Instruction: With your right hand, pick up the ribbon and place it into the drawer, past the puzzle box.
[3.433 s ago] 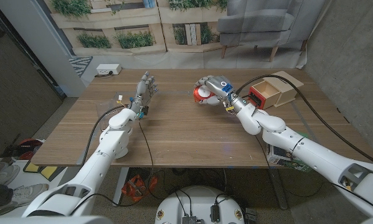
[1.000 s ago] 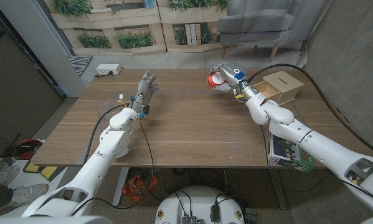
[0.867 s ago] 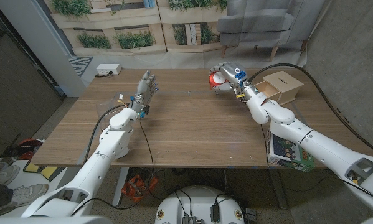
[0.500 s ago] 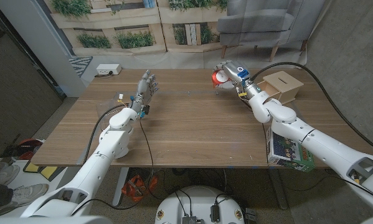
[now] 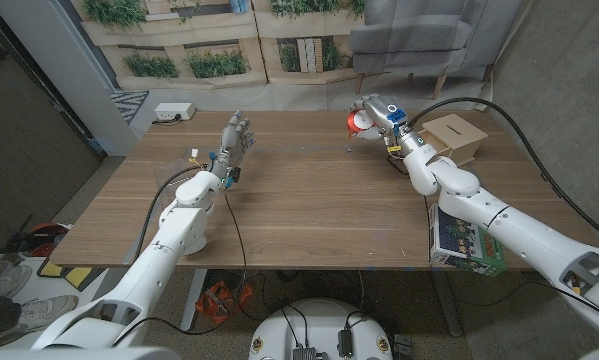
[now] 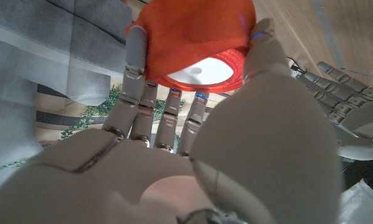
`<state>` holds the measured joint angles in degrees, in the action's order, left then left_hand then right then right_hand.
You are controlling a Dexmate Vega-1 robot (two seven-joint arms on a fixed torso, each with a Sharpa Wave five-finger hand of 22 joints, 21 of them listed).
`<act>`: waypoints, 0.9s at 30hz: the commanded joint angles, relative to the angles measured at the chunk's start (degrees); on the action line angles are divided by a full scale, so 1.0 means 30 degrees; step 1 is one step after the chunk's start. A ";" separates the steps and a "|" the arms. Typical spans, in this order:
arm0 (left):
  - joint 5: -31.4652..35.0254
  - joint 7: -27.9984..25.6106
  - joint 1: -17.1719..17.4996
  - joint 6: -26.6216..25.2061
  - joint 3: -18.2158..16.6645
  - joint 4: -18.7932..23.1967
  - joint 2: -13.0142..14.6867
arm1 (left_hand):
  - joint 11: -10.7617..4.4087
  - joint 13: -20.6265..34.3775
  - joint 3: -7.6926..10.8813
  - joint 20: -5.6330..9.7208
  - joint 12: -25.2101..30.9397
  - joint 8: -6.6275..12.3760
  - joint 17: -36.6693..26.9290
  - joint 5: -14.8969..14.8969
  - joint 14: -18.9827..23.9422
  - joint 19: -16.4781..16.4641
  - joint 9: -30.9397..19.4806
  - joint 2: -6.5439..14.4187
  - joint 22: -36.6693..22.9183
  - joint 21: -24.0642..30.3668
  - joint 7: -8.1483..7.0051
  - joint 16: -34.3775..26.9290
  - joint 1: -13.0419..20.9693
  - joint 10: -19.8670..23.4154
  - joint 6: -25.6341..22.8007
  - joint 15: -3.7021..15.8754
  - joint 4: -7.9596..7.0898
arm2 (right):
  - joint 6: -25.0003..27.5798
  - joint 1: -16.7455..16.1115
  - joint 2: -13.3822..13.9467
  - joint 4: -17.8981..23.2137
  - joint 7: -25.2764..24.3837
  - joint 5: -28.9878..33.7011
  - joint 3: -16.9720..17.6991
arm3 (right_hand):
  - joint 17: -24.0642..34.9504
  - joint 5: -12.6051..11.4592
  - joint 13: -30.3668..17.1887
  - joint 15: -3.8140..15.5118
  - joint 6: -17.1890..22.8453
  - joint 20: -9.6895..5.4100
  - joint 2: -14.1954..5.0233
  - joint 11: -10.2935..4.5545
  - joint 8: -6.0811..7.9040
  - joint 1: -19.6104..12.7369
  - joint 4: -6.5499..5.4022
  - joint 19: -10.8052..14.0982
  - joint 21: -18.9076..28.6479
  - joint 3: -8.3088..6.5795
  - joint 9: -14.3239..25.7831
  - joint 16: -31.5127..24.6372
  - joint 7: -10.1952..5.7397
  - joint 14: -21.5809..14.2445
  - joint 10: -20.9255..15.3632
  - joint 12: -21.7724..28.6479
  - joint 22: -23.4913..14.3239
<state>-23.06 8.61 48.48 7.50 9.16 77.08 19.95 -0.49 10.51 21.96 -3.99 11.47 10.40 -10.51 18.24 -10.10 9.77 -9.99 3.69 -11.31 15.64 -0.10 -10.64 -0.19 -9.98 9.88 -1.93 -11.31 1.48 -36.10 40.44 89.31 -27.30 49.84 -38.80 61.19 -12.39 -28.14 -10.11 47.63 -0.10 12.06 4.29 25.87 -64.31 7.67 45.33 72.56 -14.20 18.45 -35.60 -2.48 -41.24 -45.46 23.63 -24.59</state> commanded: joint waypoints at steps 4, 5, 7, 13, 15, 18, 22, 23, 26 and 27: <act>0.0059 0.0000 -0.0114 -0.0061 0.0024 -0.0150 -0.0023 | 0.0028 0.0073 -0.0026 -0.0004 0.0062 0.0080 -0.0048 0.0135 -0.3332 0.0770 -0.0090 0.2277 -0.0079 -0.0032 -0.0072 -0.0064 0.0035 -0.3015 0.2075 -0.0079 0.0014 | 0.0419 0.0126 -0.0012 -0.0348 -0.0157 -0.0286 0.0106 | 0.0126 -0.0110 -0.0022 0.7396 0.3063 -0.4215 -0.6543 -0.0819 0.0018 -0.6714 -0.0063 -0.1843 0.0227 0.0056 0.0161 0.0058 0.1296 -0.6131 -0.1859 0.3269 0.0070; 0.0053 -0.0011 -0.0108 -0.0076 0.0014 -0.0140 -0.0026 | 0.0023 0.0073 -0.0025 -0.0002 0.0063 0.0079 -0.0048 0.0135 -0.3336 0.0773 -0.0090 0.2277 -0.0079 -0.0034 -0.0090 -0.0062 0.0035 -0.3013 0.2077 -0.0071 0.0014 | 0.0446 0.0134 -0.0001 -0.0371 -0.0172 -0.0293 0.0109 | 0.0136 -0.0110 -0.0040 0.7393 0.3069 -0.4215 -0.6541 -0.0830 0.0020 -0.6713 -0.0065 -0.1850 0.0239 0.0060 0.0170 0.0065 0.1305 -0.6128 -0.1850 0.3269 0.0082; 0.0058 -0.0003 -0.0106 -0.0092 0.0013 -0.0136 -0.0017 | 0.0049 0.0073 -0.0025 0.0008 0.0065 0.0081 -0.0048 0.0136 -0.3326 0.0763 -0.0090 0.2277 -0.0079 -0.0032 -0.0077 -0.0067 0.0035 -0.3009 0.2073 -0.0072 0.0014 | 0.0490 0.0154 0.0014 -0.0418 -0.0202 -0.0336 0.0126 | 0.0150 -0.0111 -0.0038 0.7396 0.3062 -0.4215 -0.6543 -0.0814 0.0004 -0.6720 -0.0064 -0.1855 0.0257 0.0061 0.0161 0.0072 0.1304 -0.6131 -0.1839 0.3254 0.0098; 0.0073 -0.0002 -0.0117 -0.0073 0.0011 -0.0166 -0.0037 | 0.0037 0.0073 -0.0027 0.0013 0.0063 0.0076 -0.0048 0.0137 -0.3325 0.0764 -0.0090 0.2275 -0.0080 -0.0037 -0.0083 -0.0068 0.0035 -0.3016 0.2084 -0.0073 0.0013 | 0.0776 0.0189 0.0044 -0.0471 -0.0222 -0.0436 0.0202 | 0.0209 -0.0116 -0.0083 0.7404 0.3114 -0.4214 -0.6550 -0.0845 -0.0013 -0.6742 -0.0064 -0.1879 0.0335 0.0068 0.0155 0.0101 0.1313 -0.6145 -0.1849 0.3243 0.0165; 0.0070 0.0014 -0.0124 -0.0088 0.0019 -0.0167 -0.0041 | 0.0032 0.0073 -0.0027 0.0021 0.0066 0.0077 -0.0048 0.0137 -0.3322 0.0760 -0.0090 0.2275 -0.0080 -0.0037 -0.0084 -0.0069 0.0035 -0.3009 0.2080 -0.0072 0.0013 | 0.0834 0.0206 0.0084 -0.0485 -0.0211 -0.0466 0.0218 | 0.0229 -0.0118 -0.0097 0.7403 0.3108 -0.4213 -0.6547 -0.0833 -0.0014 -0.6746 -0.0065 -0.1890 0.0359 0.0073 0.0176 0.0108 0.1295 -0.6154 -0.1849 0.3238 0.0187; 0.0083 0.0014 -0.0139 -0.0122 0.0031 -0.0174 -0.0046 | 0.0043 0.0073 -0.0028 0.0003 0.0063 0.0074 -0.0048 0.0137 -0.3333 0.0776 -0.0090 0.2273 -0.0080 -0.0048 -0.0084 -0.0065 0.0034 -0.3018 0.2090 -0.0067 0.0013 | 0.1014 0.0202 0.0102 -0.0553 -0.0233 -0.0548 0.0282 | 0.0254 -0.0119 -0.0068 0.7400 0.3101 -0.4212 -0.6541 -0.0847 -0.0028 -0.6749 -0.0067 -0.1907 0.0390 0.0082 0.0181 0.0121 0.1342 -0.6159 -0.1871 0.3211 0.0216; 0.0123 0.0005 -0.0150 -0.0158 0.0046 -0.0143 -0.0026 | 0.0060 0.0073 -0.0029 -0.0003 0.0065 0.0074 -0.0048 0.0137 -0.3336 0.0775 -0.0090 0.2273 -0.0080 -0.0050 -0.0080 -0.0064 0.0033 -0.3013 0.2090 -0.0068 0.0012 | 0.1159 0.0183 0.0149 -0.0601 -0.0282 -0.0634 0.0319 | 0.0296 -0.0122 -0.0097 0.7393 0.3155 -0.4214 -0.6532 -0.0849 -0.0044 -0.6753 -0.0071 -0.1931 0.0445 0.0096 0.0161 0.0152 0.1335 -0.6149 -0.1864 0.3195 0.0268; 0.0124 0.0005 -0.0149 -0.0163 0.0045 -0.0140 -0.0027 | 0.0052 0.0073 -0.0030 0.0005 0.0071 0.0075 -0.0048 0.0138 -0.3331 0.0767 -0.0090 0.2272 -0.0080 -0.0048 -0.0079 -0.0066 0.0033 -0.2997 0.2086 -0.0074 0.0012 | 0.1166 0.0189 0.0156 -0.0600 -0.0288 -0.0644 0.0307 | 0.0305 -0.0122 -0.0112 0.7390 0.3121 -0.4214 -0.6530 -0.0875 -0.0057 -0.6751 -0.0074 -0.1939 0.0456 0.0100 0.0171 0.0159 0.1310 -0.6145 -0.1858 0.3195 0.0279; 0.0158 -0.0006 -0.0164 -0.0187 0.0060 -0.0116 -0.0016 | 0.0046 0.0073 -0.0030 0.0009 0.0064 0.0075 -0.0048 0.0138 -0.3336 0.0773 -0.0090 0.2272 -0.0080 -0.0052 -0.0082 -0.0064 0.0032 -0.3016 0.2086 -0.0070 0.0012 | 0.1372 0.0130 0.0211 -0.0615 -0.0287 -0.0748 0.0394 | 0.0341 -0.0126 -0.0113 0.7388 0.3160 -0.4216 -0.6539 -0.0848 -0.0039 -0.6757 -0.0080 -0.1957 0.0498 0.0106 0.0208 0.0174 0.1321 -0.6156 -0.1860 0.3171 0.0322; 0.0160 -0.0015 -0.0167 -0.0190 0.0060 -0.0111 -0.0022 | 0.0041 0.0073 -0.0031 0.0010 0.0065 0.0074 -0.0048 0.0138 -0.3337 0.0772 -0.0090 0.2272 -0.0080 -0.0053 -0.0075 -0.0064 0.0032 -0.3013 0.2090 -0.0071 0.0012 | 0.1416 0.0121 0.0230 -0.0619 -0.0281 -0.0775 0.0407 | 0.0360 -0.0129 -0.0147 0.7392 0.3162 -0.4217 -0.6542 -0.0881 -0.0046 -0.6769 -0.0077 -0.1966 0.0520 0.0106 0.0213 0.0180 0.1330 -0.6166 -0.1839 0.3169 0.0346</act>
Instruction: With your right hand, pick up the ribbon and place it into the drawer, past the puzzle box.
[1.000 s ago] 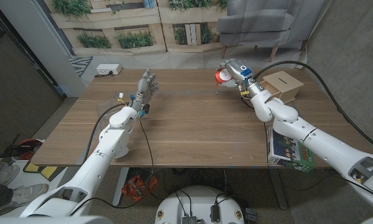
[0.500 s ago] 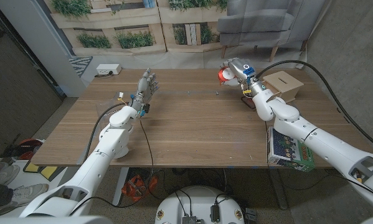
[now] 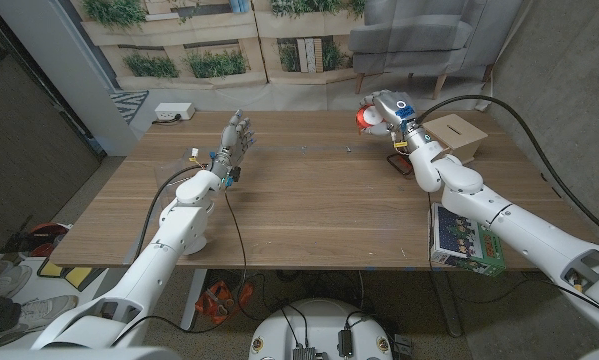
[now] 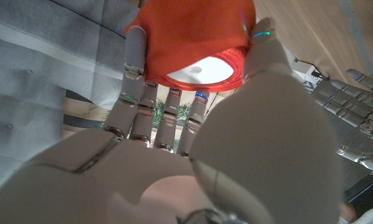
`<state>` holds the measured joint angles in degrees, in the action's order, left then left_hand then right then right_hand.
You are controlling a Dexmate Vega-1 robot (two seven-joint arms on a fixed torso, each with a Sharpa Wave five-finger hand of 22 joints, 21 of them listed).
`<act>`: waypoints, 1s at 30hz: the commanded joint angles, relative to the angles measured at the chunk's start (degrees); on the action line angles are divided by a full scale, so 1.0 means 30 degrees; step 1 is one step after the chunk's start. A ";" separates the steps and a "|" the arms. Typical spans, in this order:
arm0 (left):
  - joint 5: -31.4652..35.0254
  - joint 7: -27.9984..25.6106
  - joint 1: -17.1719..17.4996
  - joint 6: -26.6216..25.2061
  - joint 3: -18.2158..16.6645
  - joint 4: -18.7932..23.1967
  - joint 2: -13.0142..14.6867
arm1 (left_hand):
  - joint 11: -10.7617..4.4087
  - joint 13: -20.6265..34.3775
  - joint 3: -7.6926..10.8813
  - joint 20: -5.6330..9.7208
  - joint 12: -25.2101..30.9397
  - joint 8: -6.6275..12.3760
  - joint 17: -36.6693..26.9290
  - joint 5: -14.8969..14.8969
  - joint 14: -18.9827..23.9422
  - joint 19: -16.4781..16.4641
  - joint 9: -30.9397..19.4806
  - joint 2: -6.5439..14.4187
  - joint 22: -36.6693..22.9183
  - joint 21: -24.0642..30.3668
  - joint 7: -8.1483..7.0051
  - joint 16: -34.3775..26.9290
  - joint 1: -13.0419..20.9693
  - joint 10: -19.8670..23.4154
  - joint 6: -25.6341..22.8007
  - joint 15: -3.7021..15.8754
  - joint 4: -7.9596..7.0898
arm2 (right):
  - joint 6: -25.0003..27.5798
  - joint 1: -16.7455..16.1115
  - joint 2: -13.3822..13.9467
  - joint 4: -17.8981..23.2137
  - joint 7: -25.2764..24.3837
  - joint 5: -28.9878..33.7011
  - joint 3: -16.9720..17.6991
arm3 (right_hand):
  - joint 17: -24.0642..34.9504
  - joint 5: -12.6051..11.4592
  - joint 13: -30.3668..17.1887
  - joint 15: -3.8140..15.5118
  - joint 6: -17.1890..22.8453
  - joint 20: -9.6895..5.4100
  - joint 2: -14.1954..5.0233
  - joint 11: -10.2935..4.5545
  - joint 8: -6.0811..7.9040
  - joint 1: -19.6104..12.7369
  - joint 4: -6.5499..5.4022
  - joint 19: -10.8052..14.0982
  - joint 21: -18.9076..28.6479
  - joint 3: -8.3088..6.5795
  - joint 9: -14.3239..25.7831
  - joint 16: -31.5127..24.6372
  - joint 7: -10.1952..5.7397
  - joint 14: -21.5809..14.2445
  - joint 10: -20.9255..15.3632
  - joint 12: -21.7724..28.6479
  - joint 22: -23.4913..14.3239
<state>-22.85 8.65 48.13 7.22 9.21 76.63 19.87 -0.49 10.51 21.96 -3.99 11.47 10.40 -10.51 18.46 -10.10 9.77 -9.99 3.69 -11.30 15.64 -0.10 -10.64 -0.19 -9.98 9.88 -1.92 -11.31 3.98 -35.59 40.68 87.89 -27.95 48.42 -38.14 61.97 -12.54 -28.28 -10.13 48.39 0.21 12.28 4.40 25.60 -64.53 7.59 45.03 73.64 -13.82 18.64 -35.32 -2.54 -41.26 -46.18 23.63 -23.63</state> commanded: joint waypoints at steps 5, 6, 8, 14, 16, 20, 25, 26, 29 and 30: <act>0.0104 -0.0046 -0.0083 -0.0076 0.0046 0.0010 -0.0028 | 0.0044 0.0073 -0.0032 -0.0017 0.0065 0.0073 -0.0048 0.0065 -0.3332 0.0771 -0.0090 0.2272 -0.0081 -0.0057 -0.0078 -0.0066 0.0032 -0.3015 0.2093 -0.0071 0.0012 | 0.0739 -0.0148 0.0281 -0.0124 -0.0118 -0.0468 0.0289 | 0.0146 -0.0084 -0.0134 0.7392 0.2899 -0.4319 -0.6604 -0.0902 0.0021 -0.6699 -0.0054 -0.1901 0.0213 -0.0006 0.0166 0.0114 0.1340 -0.6161 -0.1594 0.3152 0.0085; 0.0109 -0.0058 -0.0090 -0.0065 0.0045 -0.0008 -0.0038 | 0.0043 0.0073 -0.0032 -0.0014 0.0062 0.0072 -0.0048 0.0065 -0.3339 0.0774 -0.0090 0.2272 -0.0081 -0.0058 -0.0075 -0.0064 0.0032 -0.3021 0.2094 -0.0069 0.0012 | 0.0773 -0.0173 0.0308 -0.0106 -0.0123 -0.0503 0.0312 | 0.0161 -0.0085 -0.0135 0.7386 0.2898 -0.4319 -0.6599 -0.0891 0.0008 -0.6694 -0.0060 -0.1917 0.0227 0.0002 0.0160 0.0124 0.1345 -0.6157 -0.1610 0.3148 0.0104; 0.0092 -0.0031 -0.0101 -0.0073 0.0046 -0.0049 -0.0048 | 0.0043 0.0073 -0.0032 -0.0010 0.0067 0.0076 -0.0048 0.0066 -0.3334 0.0767 -0.0090 0.2272 -0.0081 -0.0057 -0.0074 -0.0066 0.0032 -0.3011 0.2084 -0.0069 0.0012 | 0.0864 -0.0216 0.0364 -0.0060 -0.0121 -0.0525 0.0341 | 0.0175 -0.0088 -0.0119 0.7389 0.2909 -0.4321 -0.6603 -0.0879 0.0009 -0.6703 -0.0058 -0.1921 0.0246 0.0002 0.0170 0.0133 0.1331 -0.6157 -0.1628 0.3134 0.0123; 0.0101 0.0037 -0.0143 0.0018 0.0070 -0.0159 -0.0094 | 0.0057 0.0073 -0.0034 -0.0002 0.0069 0.0074 -0.0048 0.0066 -0.3338 0.0763 -0.0090 0.2272 -0.0081 -0.0060 -0.0078 -0.0065 0.0031 -0.3004 0.2091 -0.0072 0.0012 | 0.1204 -0.0339 0.0473 0.0047 -0.0111 -0.0641 0.0473 | 0.0228 -0.0096 -0.0155 0.7388 0.2926 -0.4321 -0.6597 -0.0894 -0.0009 -0.6721 -0.0058 -0.1952 0.0311 0.0014 0.0185 0.0170 0.1355 -0.6148 -0.1628 0.3114 0.0195; 0.0099 0.0040 -0.0158 0.0038 0.0064 -0.0167 -0.0105 | 0.0037 0.0073 -0.0034 -0.0009 0.0072 0.0075 -0.0048 0.0067 -0.3333 0.0760 -0.0090 0.2272 -0.0082 -0.0060 -0.0081 -0.0067 0.0031 -0.2996 0.2089 -0.0074 0.0011 | 0.1343 -0.0392 0.0548 0.0145 -0.0069 -0.0658 0.0528 | 0.0246 -0.0100 -0.0139 0.7393 0.2906 -0.4321 -0.6593 -0.0846 -0.0012 -0.6730 -0.0056 -0.1969 0.0334 0.0019 0.0215 0.0187 0.1375 -0.6142 -0.1641 0.3093 0.0222; 0.0099 0.0093 -0.0196 0.0014 0.0084 -0.0195 -0.0104 | 0.0038 0.0073 -0.0035 -0.0004 0.0065 0.0076 -0.0048 0.0067 -0.3341 0.0765 -0.0090 0.2271 -0.0082 -0.0065 -0.0087 -0.0064 0.0030 -0.3016 0.2086 -0.0067 0.0011 | 0.1545 -0.0477 0.0635 0.0210 -0.0046 -0.0749 0.0622 | 0.0289 -0.0108 -0.0172 0.7396 0.2931 -0.4319 -0.6597 -0.0895 -0.0028 -0.6745 -0.0059 -0.1997 0.0389 0.0027 0.0219 0.0208 0.1342 -0.6160 -0.1638 0.3078 0.0280; 0.0108 0.0112 -0.0214 0.0035 0.0092 -0.0259 -0.0132 | 0.0019 0.0073 -0.0036 0.0006 0.0067 0.0075 -0.0048 0.0068 -0.3340 0.0761 -0.0090 0.2272 -0.0082 -0.0067 -0.0081 -0.0065 0.0029 -0.3012 0.2089 -0.0073 0.0010 | 0.1829 -0.0563 0.0707 0.0226 0.0015 -0.0837 0.0695 | 0.0330 -0.0115 -0.0194 0.7391 0.2940 -0.4320 -0.6590 -0.0903 -0.0057 -0.6754 -0.0062 -0.2023 0.0441 0.0041 0.0210 0.0232 0.1346 -0.6164 -0.1660 0.3067 0.0336; 0.0124 0.0090 -0.0211 0.0042 0.0091 -0.0257 -0.0137 | 0.0068 0.0073 -0.0037 -0.0005 0.0065 0.0075 -0.0048 0.0068 -0.3344 0.0769 -0.0090 0.2271 -0.0082 -0.0071 -0.0081 -0.0064 0.0029 -0.3017 0.2090 -0.0071 0.0010 | 0.1862 -0.0573 0.0716 0.0208 0.0019 -0.0878 0.0714 | 0.0338 -0.0116 -0.0196 0.7390 0.2944 -0.4320 -0.6592 -0.0929 -0.0060 -0.6755 -0.0063 -0.2026 0.0451 0.0043 0.0210 0.0235 0.1348 -0.6167 -0.1662 0.3063 0.0347; 0.0133 0.0047 -0.0197 0.0041 0.0068 -0.0222 -0.0137 | 0.0014 0.0073 -0.0038 -0.0008 0.0053 0.0072 -0.0048 0.0068 -0.3351 0.0774 -0.0090 0.2272 -0.0083 -0.0075 -0.0084 -0.0062 0.0028 -0.3047 0.2095 -0.0077 0.0010 | 0.1992 -0.0587 0.0715 0.0133 0.0013 -0.0978 0.0754 | 0.0370 -0.0123 -0.0196 0.7392 0.2944 -0.4322 -0.6595 -0.0931 -0.0069 -0.6770 -0.0064 -0.2044 0.0493 0.0049 0.0230 0.0252 0.1355 -0.6178 -0.1659 0.3035 0.0392; 0.0136 0.0054 -0.0195 0.0045 0.0065 -0.0217 -0.0127 | 0.0027 0.0073 -0.0038 0.0001 0.0064 0.0076 -0.0048 0.0068 -0.3344 0.0762 -0.0090 0.2272 -0.0083 -0.0071 -0.0083 -0.0064 0.0028 -0.3022 0.2086 -0.0074 0.0010 | 0.1981 -0.0582 0.0736 0.0100 0.0014 -0.1018 0.0759 | 0.0376 -0.0123 -0.0191 0.7388 0.2932 -0.4322 -0.6593 -0.0928 -0.0081 -0.6767 -0.0067 -0.2050 0.0500 0.0053 0.0225 0.0256 0.1344 -0.6178 -0.1655 0.3025 0.0401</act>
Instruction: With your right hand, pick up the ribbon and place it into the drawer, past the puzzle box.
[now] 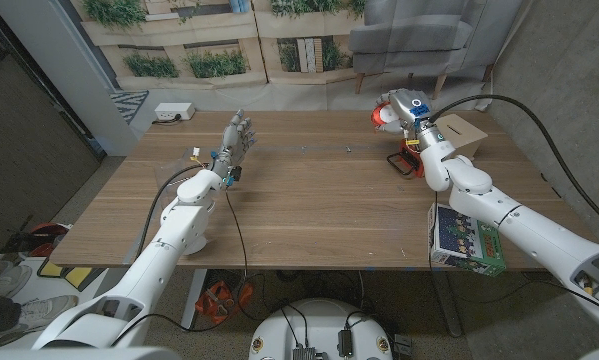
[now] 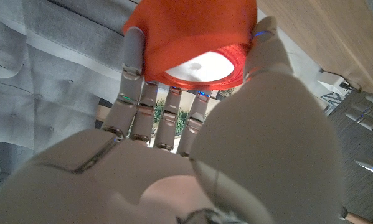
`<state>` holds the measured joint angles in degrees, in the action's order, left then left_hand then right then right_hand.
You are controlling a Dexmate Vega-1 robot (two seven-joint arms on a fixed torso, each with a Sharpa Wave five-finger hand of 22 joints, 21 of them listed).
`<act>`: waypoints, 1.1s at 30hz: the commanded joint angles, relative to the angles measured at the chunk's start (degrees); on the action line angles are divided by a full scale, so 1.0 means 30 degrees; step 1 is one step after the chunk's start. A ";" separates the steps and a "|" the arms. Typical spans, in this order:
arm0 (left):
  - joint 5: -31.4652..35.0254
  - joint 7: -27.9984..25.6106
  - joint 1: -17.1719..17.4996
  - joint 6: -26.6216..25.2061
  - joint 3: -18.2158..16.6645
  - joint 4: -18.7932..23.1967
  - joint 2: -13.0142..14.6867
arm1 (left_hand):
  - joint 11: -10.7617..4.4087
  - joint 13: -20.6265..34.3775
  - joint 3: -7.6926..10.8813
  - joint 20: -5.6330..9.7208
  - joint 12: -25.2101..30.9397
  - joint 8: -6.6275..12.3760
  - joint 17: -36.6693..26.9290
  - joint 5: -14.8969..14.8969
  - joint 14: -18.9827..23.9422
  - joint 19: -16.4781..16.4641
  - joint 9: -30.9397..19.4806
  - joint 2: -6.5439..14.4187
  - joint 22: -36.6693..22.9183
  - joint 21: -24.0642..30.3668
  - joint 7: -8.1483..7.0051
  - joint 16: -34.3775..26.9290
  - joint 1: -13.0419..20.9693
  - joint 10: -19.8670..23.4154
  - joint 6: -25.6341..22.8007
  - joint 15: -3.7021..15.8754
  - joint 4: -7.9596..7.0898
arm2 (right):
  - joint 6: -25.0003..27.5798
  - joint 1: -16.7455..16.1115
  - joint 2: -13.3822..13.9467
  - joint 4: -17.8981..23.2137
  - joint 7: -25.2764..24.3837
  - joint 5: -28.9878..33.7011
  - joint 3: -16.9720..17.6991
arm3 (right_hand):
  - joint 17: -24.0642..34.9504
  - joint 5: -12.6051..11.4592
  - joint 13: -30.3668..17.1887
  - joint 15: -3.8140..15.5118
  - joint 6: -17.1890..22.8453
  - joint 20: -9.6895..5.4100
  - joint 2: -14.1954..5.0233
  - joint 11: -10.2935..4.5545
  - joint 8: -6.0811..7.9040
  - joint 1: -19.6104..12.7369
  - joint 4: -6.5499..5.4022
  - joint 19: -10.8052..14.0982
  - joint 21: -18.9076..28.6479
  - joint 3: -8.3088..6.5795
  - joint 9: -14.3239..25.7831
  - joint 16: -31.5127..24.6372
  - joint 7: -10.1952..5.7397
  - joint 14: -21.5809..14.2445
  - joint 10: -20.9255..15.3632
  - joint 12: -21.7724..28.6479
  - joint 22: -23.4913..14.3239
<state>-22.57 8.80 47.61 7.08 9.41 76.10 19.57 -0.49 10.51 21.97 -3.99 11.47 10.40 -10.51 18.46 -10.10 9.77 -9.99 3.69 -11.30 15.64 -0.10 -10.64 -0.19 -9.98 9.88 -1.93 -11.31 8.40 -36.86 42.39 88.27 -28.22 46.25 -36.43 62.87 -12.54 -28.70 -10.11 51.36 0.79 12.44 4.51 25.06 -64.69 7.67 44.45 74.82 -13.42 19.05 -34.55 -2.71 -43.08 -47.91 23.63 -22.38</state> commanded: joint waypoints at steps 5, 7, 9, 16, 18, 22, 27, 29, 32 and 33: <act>0.0017 -0.0001 0.0007 0.0077 -0.0019 0.0006 -0.0023 | 0.0023 0.0073 -0.0039 0.0006 0.0062 0.0075 -0.0049 0.0069 -0.3346 0.0761 -0.0090 0.2272 -0.0083 -0.0074 -0.0082 -0.0064 0.0028 -0.3027 0.2090 -0.0075 0.0010 | 0.0645 -0.0132 0.0190 -0.0167 0.0096 -0.0425 0.0204 | 0.0124 -0.0133 -0.0058 0.7389 0.1959 -0.4515 -0.6642 -0.0935 0.0073 -0.6739 -0.0091 -0.1886 0.0170 -0.0069 0.0087 0.0033 0.1432 -0.5569 -0.1126 0.3009 0.0052; 0.0019 -0.0008 0.0011 0.0082 -0.0020 0.0009 -0.0026 | 0.0047 0.0073 -0.0040 0.0002 0.0074 0.0080 -0.0049 0.0069 -0.3336 0.0753 -0.0090 0.2272 -0.0083 -0.0073 -0.0078 -0.0069 0.0028 -0.2997 0.2078 -0.0075 0.0010 | 0.0742 -0.0122 0.0192 -0.0222 0.0087 -0.0443 0.0201 | 0.0143 -0.0137 -0.0082 0.7387 0.1962 -0.4515 -0.6639 -0.0960 0.0060 -0.6748 -0.0090 -0.1896 0.0198 -0.0064 0.0088 0.0047 0.1441 -0.5569 -0.1116 0.3003 0.0082; 0.0026 0.0001 0.0005 0.0113 -0.0018 -0.0003 -0.0025 | 0.0030 0.0073 -0.0040 -0.0007 0.0073 0.0077 -0.0049 0.0069 -0.3344 0.0752 -0.0090 0.2272 -0.0083 -0.0074 -0.0089 -0.0065 0.0028 -0.2997 0.2084 -0.0070 0.0010 | 0.0814 -0.0127 0.0201 -0.0271 0.0076 -0.0503 0.0218 | 0.0163 -0.0142 -0.0066 0.7386 0.1975 -0.4514 -0.6645 -0.0898 0.0059 -0.6754 -0.0093 -0.1901 0.0226 -0.0060 0.0099 0.0055 0.1443 -0.5579 -0.1125 0.2981 0.0109; 0.0029 0.0116 -0.0149 0.0426 0.0012 -0.0154 -0.0095 | 0.0025 0.0073 -0.0044 -0.0031 0.0081 0.0082 -0.0048 0.0069 -0.3342 0.0749 -0.0090 0.2271 -0.0084 -0.0082 -0.0117 -0.0068 0.0027 -0.2976 0.2073 -0.0068 0.0010 | 0.1026 -0.0152 0.0304 -0.0334 0.0144 -0.0611 0.0199 | 0.0221 -0.0149 -0.0096 0.7372 0.1983 -0.4512 -0.6638 -0.0887 0.0042 -0.6747 -0.0111 -0.1935 0.0299 -0.0033 0.0134 0.0082 0.1436 -0.5593 -0.1130 0.2954 0.0192; -0.0015 0.0226 -0.0212 0.0564 0.0033 -0.0230 -0.0138 | 0.0028 0.0073 -0.0044 -0.0049 0.0074 0.0086 -0.0048 0.0070 -0.3308 0.0733 -0.0090 0.2271 -0.0084 -0.0077 -0.0134 -0.0081 0.0027 -0.2994 0.2062 -0.0054 0.0010 | 0.1168 -0.0169 0.0303 -0.0328 0.0183 -0.0637 0.0208 | 0.0240 -0.0150 -0.0103 0.7368 0.2000 -0.4514 -0.6645 -0.0921 0.0040 -0.6744 -0.0120 -0.1941 0.0322 -0.0027 0.0137 0.0086 0.1431 -0.5602 -0.1142 0.2948 0.0217; -0.0048 0.0396 -0.0311 0.0769 0.0094 -0.0292 -0.0174 | 0.0012 0.0072 -0.0043 -0.0048 0.0090 0.0091 -0.0047 0.0071 -0.3275 0.0713 -0.0089 0.2271 -0.0083 -0.0074 -0.0177 -0.0091 0.0030 -0.2951 0.2045 -0.0053 0.0013 | 0.1271 -0.0202 0.0384 -0.0341 0.0206 -0.0756 0.0259 | 0.0276 -0.0153 -0.0121 0.7371 0.2000 -0.4514 -0.6647 -0.0922 0.0028 -0.6752 -0.0124 -0.1957 0.0373 -0.0018 0.0162 0.0110 0.1456 -0.5596 -0.1151 0.2931 0.0270; -0.0073 0.0530 -0.0436 0.0978 0.0163 -0.0359 -0.0212 | 0.0013 0.0072 -0.0042 -0.0047 0.0099 0.0094 -0.0045 0.0072 -0.3230 0.0657 -0.0089 0.2271 -0.0082 -0.0057 -0.0211 -0.0105 0.0033 -0.2922 0.2030 -0.0042 0.0015 | 0.1434 -0.0235 0.0427 -0.0367 0.0248 -0.0875 0.0289 | 0.0327 -0.0157 -0.0126 0.7380 0.2019 -0.4513 -0.6658 -0.0904 -0.0010 -0.6774 -0.0124 -0.1978 0.0443 -0.0011 0.0146 0.0133 0.1448 -0.5615 -0.1177 0.2899 0.0348; -0.0065 0.0533 -0.0472 0.1055 0.0179 -0.0387 -0.0226 | 0.0014 0.0071 -0.0040 -0.0048 0.0110 0.0098 -0.0044 0.0072 -0.3219 0.0652 -0.0089 0.2273 -0.0082 -0.0058 -0.0220 -0.0107 0.0035 -0.2892 0.2016 -0.0040 0.0016 | 0.1497 -0.0230 0.0430 -0.0430 0.0271 -0.0925 0.0290 | 0.0348 -0.0156 -0.0150 0.7375 0.2007 -0.4514 -0.6657 -0.0926 -0.0009 -0.6774 -0.0129 -0.1993 0.0471 -0.0003 0.0181 0.0144 0.1422 -0.5618 -0.1175 0.2894 0.0381; -0.0072 0.0552 -0.0514 0.1099 0.0203 -0.0425 -0.0230 | 0.0004 0.0071 -0.0038 -0.0050 0.0113 0.0102 -0.0043 0.0073 -0.3208 0.0635 -0.0088 0.2275 -0.0081 -0.0054 -0.0238 -0.0108 0.0038 -0.2881 0.2003 -0.0039 0.0018 | 0.1513 -0.0200 0.0458 -0.0553 0.0282 -0.1005 0.0282 | 0.0375 -0.0158 -0.0136 0.7378 0.2016 -0.4513 -0.6656 -0.0948 -0.0034 -0.6785 -0.0127 -0.2002 0.0508 0.0002 0.0164 0.0156 0.1412 -0.5629 -0.1182 0.2864 0.0422; -0.0078 0.0541 -0.0522 0.1086 0.0208 -0.0428 -0.0235 | 0.0009 0.0071 -0.0038 -0.0059 0.0115 0.0102 -0.0043 0.0073 -0.3206 0.0632 -0.0088 0.2275 -0.0081 -0.0053 -0.0233 -0.0108 0.0038 -0.2875 0.2001 -0.0038 0.0018 | 0.1567 -0.0191 0.0457 -0.0581 0.0280 -0.0996 0.0272 | 0.0383 -0.0159 -0.0132 0.7379 0.2012 -0.4513 -0.6656 -0.0911 -0.0035 -0.6787 -0.0128 -0.2006 0.0521 0.0005 0.0176 0.0160 0.1417 -0.5632 -0.1190 0.2858 0.0436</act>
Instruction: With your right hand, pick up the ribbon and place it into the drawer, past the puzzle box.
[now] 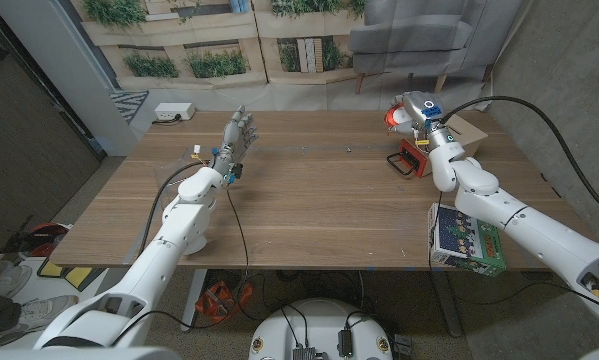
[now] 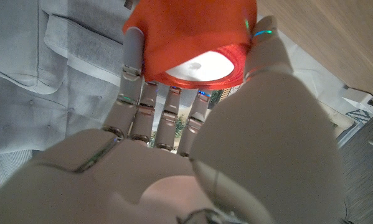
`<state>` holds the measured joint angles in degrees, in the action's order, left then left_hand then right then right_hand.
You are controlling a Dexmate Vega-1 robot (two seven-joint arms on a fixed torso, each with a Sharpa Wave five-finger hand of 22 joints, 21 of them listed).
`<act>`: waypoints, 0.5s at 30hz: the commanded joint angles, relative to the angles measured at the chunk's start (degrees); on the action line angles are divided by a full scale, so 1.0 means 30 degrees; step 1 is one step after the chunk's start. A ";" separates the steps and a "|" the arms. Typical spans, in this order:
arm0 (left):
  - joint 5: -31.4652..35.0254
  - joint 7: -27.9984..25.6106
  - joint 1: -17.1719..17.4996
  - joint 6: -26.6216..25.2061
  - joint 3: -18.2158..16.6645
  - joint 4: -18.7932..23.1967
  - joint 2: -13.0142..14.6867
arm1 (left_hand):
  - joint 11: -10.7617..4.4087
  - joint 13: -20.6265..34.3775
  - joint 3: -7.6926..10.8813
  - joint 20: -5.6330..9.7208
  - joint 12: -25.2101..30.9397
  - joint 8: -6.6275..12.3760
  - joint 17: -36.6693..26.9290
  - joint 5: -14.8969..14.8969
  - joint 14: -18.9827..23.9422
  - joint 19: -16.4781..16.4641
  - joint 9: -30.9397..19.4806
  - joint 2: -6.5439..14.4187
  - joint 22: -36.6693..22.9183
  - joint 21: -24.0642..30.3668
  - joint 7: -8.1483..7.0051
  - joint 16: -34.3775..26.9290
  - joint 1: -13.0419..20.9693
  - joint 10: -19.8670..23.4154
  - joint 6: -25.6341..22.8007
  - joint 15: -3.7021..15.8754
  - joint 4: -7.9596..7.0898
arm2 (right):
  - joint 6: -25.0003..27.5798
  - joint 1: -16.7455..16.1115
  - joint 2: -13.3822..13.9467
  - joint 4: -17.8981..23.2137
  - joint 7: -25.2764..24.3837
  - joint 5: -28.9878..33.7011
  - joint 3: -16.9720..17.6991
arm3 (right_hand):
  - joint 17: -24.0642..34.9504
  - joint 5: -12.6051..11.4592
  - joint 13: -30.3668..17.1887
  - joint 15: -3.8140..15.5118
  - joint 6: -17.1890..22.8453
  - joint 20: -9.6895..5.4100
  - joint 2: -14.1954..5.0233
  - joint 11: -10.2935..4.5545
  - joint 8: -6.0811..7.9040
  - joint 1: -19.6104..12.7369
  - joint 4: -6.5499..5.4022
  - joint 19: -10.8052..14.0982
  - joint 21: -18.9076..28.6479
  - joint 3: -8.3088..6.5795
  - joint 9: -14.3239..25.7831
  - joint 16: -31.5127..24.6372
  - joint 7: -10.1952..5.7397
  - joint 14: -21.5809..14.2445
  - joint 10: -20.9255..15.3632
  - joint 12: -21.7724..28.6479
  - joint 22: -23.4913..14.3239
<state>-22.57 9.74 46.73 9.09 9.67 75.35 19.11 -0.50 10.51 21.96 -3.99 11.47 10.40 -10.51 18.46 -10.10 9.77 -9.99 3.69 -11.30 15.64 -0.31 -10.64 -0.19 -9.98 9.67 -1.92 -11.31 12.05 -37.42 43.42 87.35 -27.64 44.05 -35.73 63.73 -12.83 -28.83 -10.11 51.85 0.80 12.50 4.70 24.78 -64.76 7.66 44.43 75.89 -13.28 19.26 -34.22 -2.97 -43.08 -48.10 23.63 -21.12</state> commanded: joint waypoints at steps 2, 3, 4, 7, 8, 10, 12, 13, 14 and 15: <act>-0.0073 0.0222 -0.0245 0.0404 0.0137 -0.0205 -0.0080 | -0.0009 0.0071 -0.0036 -0.0050 0.0117 0.0100 -0.0042 0.0074 -0.3204 0.0631 -0.0088 0.2276 -0.0080 -0.0055 -0.0171 -0.0107 0.0040 -0.2869 0.2071 -0.0037 0.0020 | 0.0365 0.0008 0.0118 -0.0335 0.0090 -0.0335 0.0045 | 0.0114 -0.0062 -0.0106 0.7377 0.1845 -0.4517 -0.6678 -0.0941 0.0042 -0.6772 -0.0123 -0.2009 0.0188 -0.0039 0.0104 0.0062 0.1526 -0.5630 -0.1142 0.2859 0.0047; -0.0067 0.0214 -0.0254 0.0401 0.0145 -0.0225 -0.0082 | -0.0007 0.0071 -0.0036 -0.0047 0.0112 0.0100 -0.0042 0.0075 -0.3205 0.0630 -0.0088 0.2276 -0.0080 -0.0056 -0.0180 -0.0106 0.0040 -0.2881 0.2070 -0.0040 0.0020 | 0.0421 0.0022 0.0127 -0.0343 0.0117 -0.0315 0.0026 | 0.0122 -0.0062 -0.0123 0.7376 0.1852 -0.4517 -0.6676 -0.0974 0.0033 -0.6772 -0.0124 -0.2014 0.0200 -0.0036 0.0095 0.0067 0.1509 -0.5629 -0.1142 0.2862 0.0060; -0.0079 0.0197 -0.0260 0.0399 0.0141 -0.0249 -0.0101 | -0.0011 0.0071 -0.0035 -0.0044 0.0111 0.0102 -0.0041 0.0075 -0.3203 0.0633 -0.0088 0.2276 -0.0080 -0.0058 -0.0170 -0.0106 0.0041 -0.2881 0.2065 -0.0040 0.0020 | 0.0413 0.0032 0.0135 -0.0380 0.0116 -0.0359 0.0032 | 0.0129 -0.0063 -0.0125 0.7375 0.1857 -0.4517 -0.6676 -0.0983 0.0024 -0.6773 -0.0126 -0.2018 0.0210 -0.0033 0.0087 0.0070 0.1517 -0.5634 -0.1159 0.2863 0.0072; -0.0069 0.0179 -0.0281 0.0387 0.0147 -0.0285 -0.0104 | -0.0028 0.0070 -0.0033 -0.0042 0.0105 0.0104 -0.0040 0.0077 -0.3199 0.0626 -0.0087 0.2277 -0.0079 -0.0060 -0.0172 -0.0103 0.0044 -0.2889 0.2051 -0.0043 0.0021 | 0.0480 0.0072 0.0147 -0.0483 0.0146 -0.0413 0.0015 | 0.0162 -0.0063 -0.0154 0.7364 0.1863 -0.4519 -0.6676 -0.0979 0.0026 -0.6763 -0.0139 -0.2041 0.0248 -0.0018 0.0122 0.0076 0.1491 -0.5653 -0.1154 0.2852 0.0121; -0.0058 0.0187 -0.0292 0.0399 0.0151 -0.0304 -0.0098 | -0.0026 0.0070 -0.0032 -0.0048 0.0105 0.0101 -0.0040 0.0077 -0.3195 0.0623 -0.0087 0.2277 -0.0079 -0.0059 -0.0174 -0.0104 0.0044 -0.2890 0.2059 -0.0034 0.0021 | 0.0521 0.0081 0.0143 -0.0522 0.0154 -0.0437 0.0016 | 0.0169 -0.0065 -0.0160 0.7365 0.1870 -0.4521 -0.6676 -0.0988 0.0021 -0.6770 -0.0136 -0.2042 0.0257 -0.0018 0.0118 0.0080 0.1498 -0.5654 -0.1151 0.2847 0.0133; -0.0054 0.0158 -0.0309 0.0388 0.0145 -0.0326 -0.0107 | -0.0026 0.0070 -0.0031 -0.0044 0.0104 0.0103 -0.0040 0.0077 -0.3195 0.0620 -0.0087 0.2278 -0.0078 -0.0060 -0.0183 -0.0103 0.0045 -0.2888 0.2049 -0.0029 0.0022 | 0.0619 0.0094 0.0128 -0.0592 0.0168 -0.0500 0.0027 | 0.0184 -0.0068 -0.0179 0.7373 0.1883 -0.4520 -0.6663 -0.1021 0.0013 -0.6786 -0.0126 -0.2058 0.0279 -0.0014 0.0119 0.0100 0.1505 -0.5640 -0.1147 0.2840 0.0166; -0.0024 0.0148 -0.0333 0.0397 0.0153 -0.0358 -0.0102 | -0.0075 0.0070 -0.0030 -0.0036 0.0102 0.0103 -0.0039 0.0078 -0.3199 0.0623 -0.0087 0.2279 -0.0078 -0.0063 -0.0181 -0.0099 0.0046 -0.2892 0.2048 -0.0043 0.0022 | 0.0731 0.0083 0.0128 -0.0636 0.0186 -0.0583 0.0054 | 0.0196 -0.0071 -0.0173 0.7375 0.1876 -0.4520 -0.6668 -0.1005 0.0005 -0.6795 -0.0124 -0.2059 0.0297 -0.0014 0.0125 0.0108 0.1507 -0.5641 -0.1147 0.2825 0.0185; -0.0037 0.0181 -0.0363 0.0396 0.0154 -0.0399 -0.0103 | -0.0072 0.0070 -0.0029 -0.0037 0.0104 0.0101 -0.0039 0.0078 -0.3201 0.0624 -0.0087 0.2279 -0.0078 -0.0064 -0.0171 -0.0098 0.0046 -0.2888 0.2050 -0.0041 0.0022 | 0.0750 0.0080 0.0142 -0.0664 0.0180 -0.0618 0.0059 | 0.0202 -0.0071 -0.0172 0.7372 0.1876 -0.4520 -0.6670 -0.1004 -0.0003 -0.6793 -0.0128 -0.2061 0.0306 -0.0011 0.0121 0.0110 0.1518 -0.5643 -0.1142 0.2818 0.0195; -0.0049 0.0198 -0.0383 0.0374 0.0153 -0.0419 -0.0105 | -0.0041 0.0070 -0.0028 -0.0044 0.0101 0.0102 -0.0039 0.0078 -0.3198 0.0622 -0.0087 0.2280 -0.0078 -0.0064 -0.0167 -0.0098 0.0047 -0.2892 0.2045 -0.0041 0.0022 | 0.0812 0.0077 0.0146 -0.0681 0.0194 -0.0634 0.0056 | 0.0210 -0.0073 -0.0159 0.7374 0.1874 -0.4521 -0.6677 -0.0996 -0.0003 -0.6799 -0.0128 -0.2061 0.0319 -0.0013 0.0132 0.0111 0.1514 -0.5651 -0.1174 0.2814 0.0208; -0.0032 0.0203 -0.0404 0.0376 0.0160 -0.0449 -0.0104 | -0.0010 0.0070 -0.0028 -0.0044 0.0102 0.0100 -0.0039 0.0078 -0.3196 0.0620 -0.0087 0.2280 -0.0078 -0.0064 -0.0168 -0.0099 0.0047 -0.2889 0.2051 -0.0042 0.0022 | 0.0881 0.0072 0.0136 -0.0689 0.0201 -0.0666 0.0063 | 0.0215 -0.0073 -0.0146 0.7372 0.1876 -0.4521 -0.6678 -0.0978 -0.0006 -0.6799 -0.0129 -0.2062 0.0326 -0.0011 0.0133 0.0113 0.1517 -0.5652 -0.1191 0.2809 0.0216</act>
<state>-22.73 10.20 45.97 10.13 10.03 74.59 18.88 -0.49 10.51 21.96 -3.99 11.47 10.40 -10.51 18.46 -10.10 9.77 -9.99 3.69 -11.30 15.64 -0.53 -10.64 -0.19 -9.98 9.90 -1.93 -11.31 13.42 -37.42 43.72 86.32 -27.25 42.90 -35.66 64.12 -12.80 -29.09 -10.12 52.34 0.80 12.50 4.68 24.41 -64.76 7.50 44.43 76.31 -13.12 19.30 -33.81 -3.07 -43.09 -48.10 23.63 -20.45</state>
